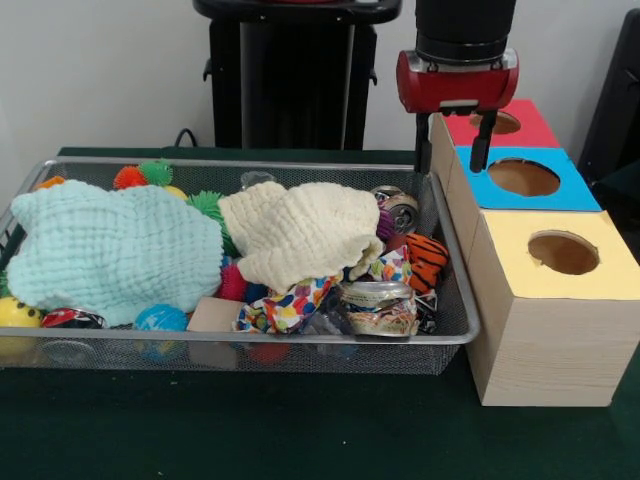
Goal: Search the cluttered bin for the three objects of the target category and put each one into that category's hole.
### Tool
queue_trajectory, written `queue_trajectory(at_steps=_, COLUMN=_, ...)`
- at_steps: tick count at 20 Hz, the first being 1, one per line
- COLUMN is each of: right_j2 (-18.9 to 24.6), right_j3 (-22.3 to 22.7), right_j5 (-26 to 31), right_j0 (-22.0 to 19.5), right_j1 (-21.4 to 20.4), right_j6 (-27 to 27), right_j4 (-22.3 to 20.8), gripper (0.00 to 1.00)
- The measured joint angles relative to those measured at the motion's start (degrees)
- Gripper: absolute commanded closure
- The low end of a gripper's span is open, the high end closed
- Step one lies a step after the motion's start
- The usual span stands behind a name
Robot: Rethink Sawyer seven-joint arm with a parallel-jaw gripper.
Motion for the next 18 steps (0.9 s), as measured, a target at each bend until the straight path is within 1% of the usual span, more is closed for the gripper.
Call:
queue_trajectory(at_steps=7, right_j2=1.03, right_j3=-2.58, right_j5=0.01, right_j0=-1.42, right_j1=2.32, right_j6=0.0, right_j4=-0.01, gripper=0.0)
queue_trajectory(at_steps=18, right_j2=1.14, right_j3=-5.49, right_j5=0.01, right_j0=-1.68, right_j1=5.1, right_j6=0.0, right_j4=-0.01, gripper=0.0)
